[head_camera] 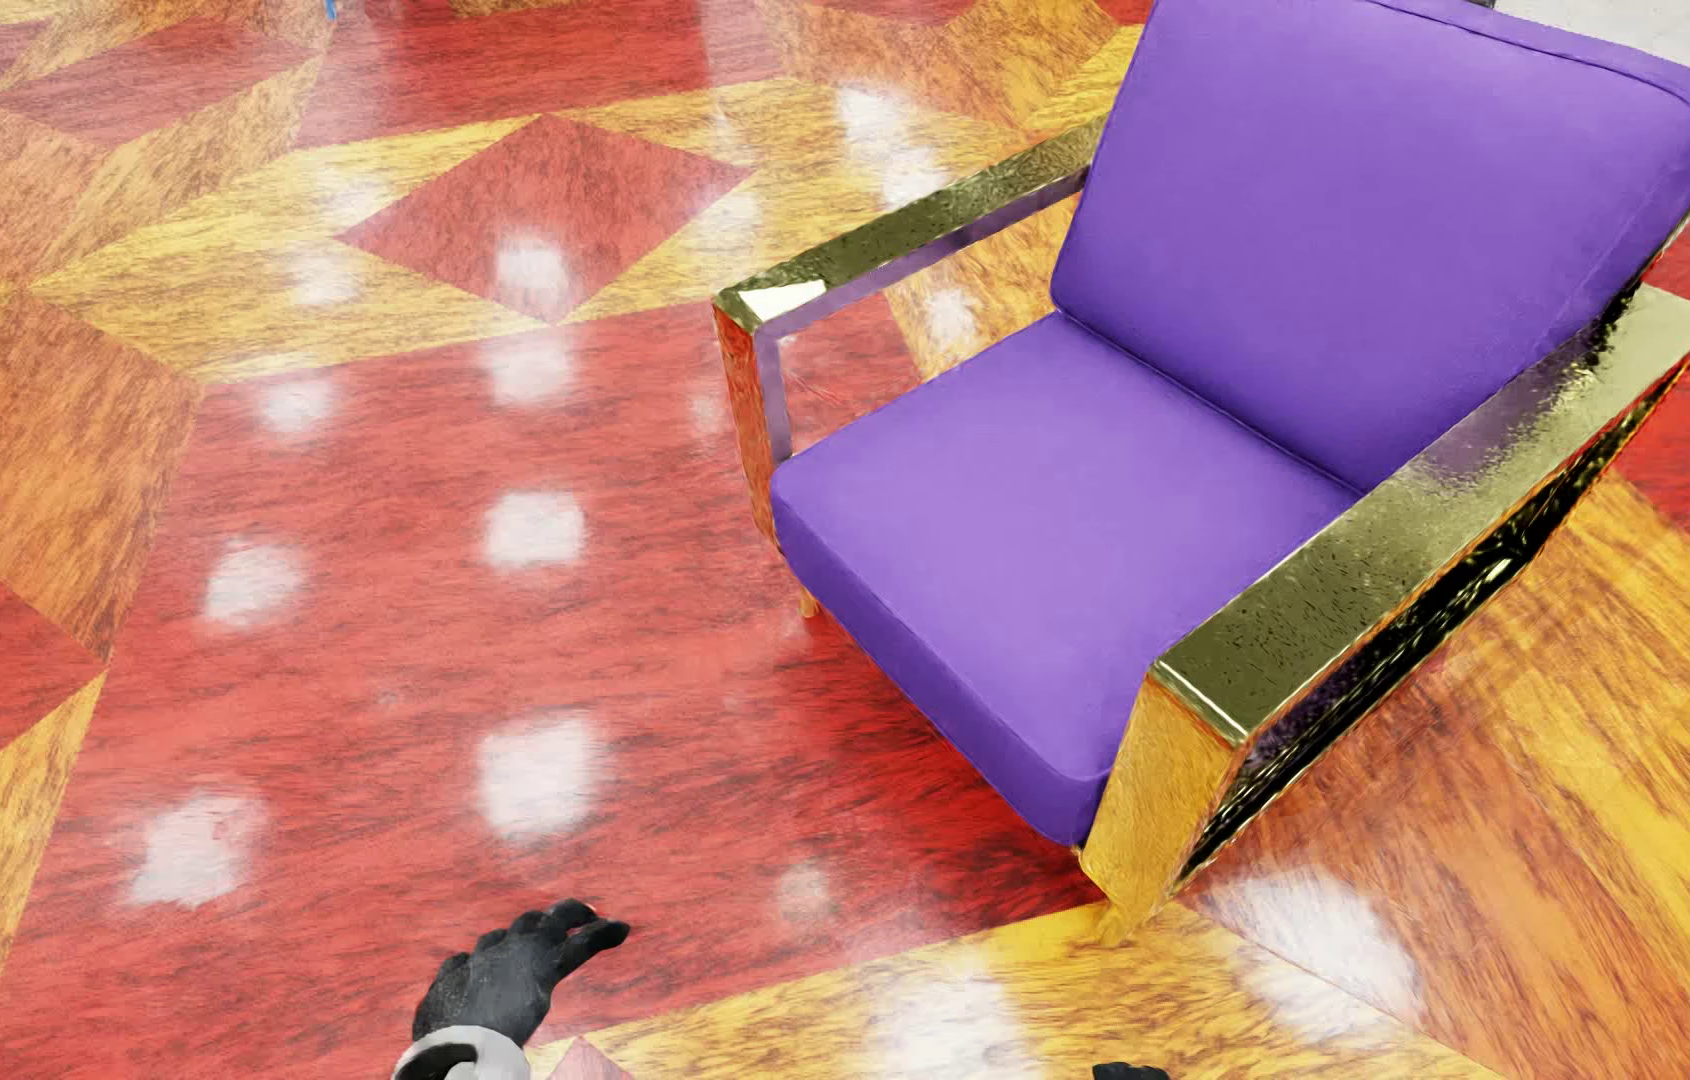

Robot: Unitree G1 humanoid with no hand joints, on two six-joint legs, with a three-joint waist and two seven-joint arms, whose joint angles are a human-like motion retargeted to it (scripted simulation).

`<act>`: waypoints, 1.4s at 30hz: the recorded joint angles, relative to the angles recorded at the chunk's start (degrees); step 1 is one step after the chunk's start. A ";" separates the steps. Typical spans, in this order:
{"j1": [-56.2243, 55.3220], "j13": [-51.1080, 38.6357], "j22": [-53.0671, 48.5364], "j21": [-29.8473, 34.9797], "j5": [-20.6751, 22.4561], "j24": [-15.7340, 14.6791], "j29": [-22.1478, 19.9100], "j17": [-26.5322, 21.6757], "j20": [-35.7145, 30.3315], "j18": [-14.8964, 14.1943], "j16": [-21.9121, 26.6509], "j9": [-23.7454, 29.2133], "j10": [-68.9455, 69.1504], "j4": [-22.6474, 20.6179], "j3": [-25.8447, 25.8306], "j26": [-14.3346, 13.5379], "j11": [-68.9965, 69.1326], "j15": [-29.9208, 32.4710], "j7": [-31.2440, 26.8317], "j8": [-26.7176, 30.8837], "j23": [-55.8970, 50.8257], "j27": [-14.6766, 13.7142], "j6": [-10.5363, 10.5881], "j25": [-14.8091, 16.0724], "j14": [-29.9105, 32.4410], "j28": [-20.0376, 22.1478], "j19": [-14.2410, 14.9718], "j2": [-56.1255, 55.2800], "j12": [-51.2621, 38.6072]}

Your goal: Head to the dark purple armchair

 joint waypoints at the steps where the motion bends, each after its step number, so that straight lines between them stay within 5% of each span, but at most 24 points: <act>1: -1.85 -0.56 4.29 0.90 0.68 -1.97 0.76 -0.66 0.46 -1.11 -0.44 0.01 1.92 0.89 0.24 0.57 -0.44 0.40 -2.11 1.65 1.29 0.45 0.32 -0.38 0.15 -0.33 0.70 0.72 0.25; 5: -3.59 -1.76 19.89 -1.07 2.84 -8.46 -0.28 -0.85 -0.08 -4.65 -0.24 -0.37 -13.22 1.78 0.88 4.65 -4.40 0.58 -12.90 8.06 4.15 1.24 1.23 0.32 0.63 -1.28 3.56 3.55 2.23; 8: -0.19 -1.66 28.48 -5.02 3.70 -13.62 -2.08 -0.88 -0.19 -9.48 -2.39 -0.87 -30.21 -5.15 1.62 8.26 -5.96 0.91 -33.59 14.96 5.04 0.12 2.53 1.56 7.98 -0.99 6.85 3.34 5.61; 9: 0.52 -2.09 30.29 -6.18 3.83 -14.59 -2.32 -1.11 -0.96 -11.05 -3.10 -0.91 -30.81 -4.60 1.40 8.74 -5.62 0.90 -32.95 17.26 5.39 0.20 3.12 1.47 6.75 -1.64 8.14 2.40 7.19; 14: 3.10 -2.41 34.04 -15.13 0.92 -13.77 -6.40 -0.45 -9.83 -6.09 -4.06 -0.52 -33.93 -5.38 0.62 7.33 -6.03 2.40 -18.39 27.68 3.74 0.97 4.42 4.51 0.19 -8.18 14.36 -2.60 7.51; 18: 2.28 0.23 31.70 -16.34 -3.22 -12.52 -3.60 0.66 -11.84 -2.76 0.33 0.50 -33.28 -10.14 0.39 7.94 -3.64 3.53 -12.54 33.06 2.04 -0.57 2.41 2.01 -1.15 -3.01 13.23 -7.64 0.24; 19: 1.93 0.61 29.89 -15.72 -4.40 -13.64 -2.17 0.90 -9.61 -2.17 0.86 0.81 -32.79 -10.92 0.35 8.51 -0.98 3.76 -11.71 30.59 2.16 -0.59 1.73 0.68 -1.35 -0.01 10.20 -9.33 -1.38; 20: 1.62 0.93 27.95 -15.70 -7.05 -15.70 -0.87 1.42 -6.38 -1.66 1.16 1.01 -32.37 -11.43 0.35 8.78 2.11 4.34 -11.12 22.25 2.50 -0.48 0.99 -0.15 -1.51 3.32 6.71 -10.73 -2.76; 21: 1.16 0.80 26.12 -16.05 -7.74 -18.06 -0.32 2.39 -3.08 -1.27 1.19 1.10 -31.54 -11.93 0.02 8.60 6.31 1.80 -11.06 17.55 2.45 0.62 0.37 -0.30 -1.87 6.23 5.78 -11.64 -4.07; 23: 0.97 1.75 22.21 -17.15 -2.82 -21.40 -0.90 3.36 0.96 -0.54 2.07 0.99 -30.95 -12.53 -0.63 6.80 13.43 0.22 -11.27 16.71 2.47 0.73 -0.43 0.02 -2.21 9.48 14.98 -12.49 -5.99; 26: 1.40 1.85 15.35 -16.17 -2.52 -22.07 0.89 3.40 3.71 0.36 3.00 0.05 -32.02 -13.15 -0.21 3.64 4.48 -0.64 -11.36 5.36 3.52 1.68 -1.33 -1.19 -1.73 11.00 5.66 -6.29 -6.28; 28: -0.30 1.14 12.73 -13.76 -1.12 -21.13 1.53 2.72 4.75 0.73 2.45 -0.11 -28.53 -13.01 -0.07 2.86 -3.15 -1.00 -12.26 5.03 4.87 2.20 -1.48 -2.45 -2.72 11.38 6.09 -2.27 -5.69; 32: -9.93 -0.64 14.94 -6.83 0.00 -11.82 1.83 -0.98 1.04 -8.23 2.96 0.55 -9.77 -9.51 0.46 3.40 -7.30 0.03 -16.43 3.97 4.84 0.97 -0.60 -4.10 -2.85 4.51 7.98 0.43 -4.39; 34: -10.61 -1.75 18.93 -6.53 0.43 -10.52 0.60 -2.08 1.12 -3.21 1.55 0.41 -8.75 -1.31 0.51 5.08 -8.65 1.07 -11.44 5.45 3.61 1.23 -0.27 -2.51 -1.96 1.20 8.70 0.97 -2.84; 36: -8.35 -1.78 22.98 -7.95 0.65 -10.38 -1.33 -2.04 1.58 -1.43 0.50 0.18 -15.52 5.80 0.86 6.92 -9.72 1.88 -6.78 7.46 1.39 0.70 -0.20 0.19 1.88 -1.05 9.61 1.52 -1.17; 38: -5.37 -1.00 27.34 -9.68 0.41 -10.53 -2.69 -1.47 0.54 0.71 0.05 -0.02 -24.77 7.59 1.22 8.08 -10.78 2.46 -7.72 9.46 -0.25 -0.92 -0.17 1.87 6.35 -2.44 10.80 2.58 -0.36; 39: -3.81 -0.56 29.18 -9.98 -0.08 -10.82 -2.84 -1.43 -0.14 -0.66 0.05 -0.12 -28.76 7.07 1.32 8.17 -11.01 2.54 -9.94 10.30 -0.55 -1.37 -0.12 2.30 9.26 -3.35 11.56 3.11 -0.04; 40: -1.98 -0.19 30.55 -10.08 -0.90 -11.23 -2.65 -1.59 -0.69 -5.37 -0.02 -0.24 -31.15 6.28 1.34 8.20 -10.99 2.56 -11.24 11.01 -0.50 -1.41 0.01 2.34 10.91 -4.17 12.53 3.52 0.16; 42: 1.13 0.30 31.77 -10.17 -3.59 -11.99 -2.24 -2.23 -1.25 -9.46 -0.98 -0.38 -32.32 4.64 1.24 8.52 -10.05 2.73 -9.01 12.44 0.26 -0.37 0.37 1.98 6.46 -3.96 14.83 3.79 0.11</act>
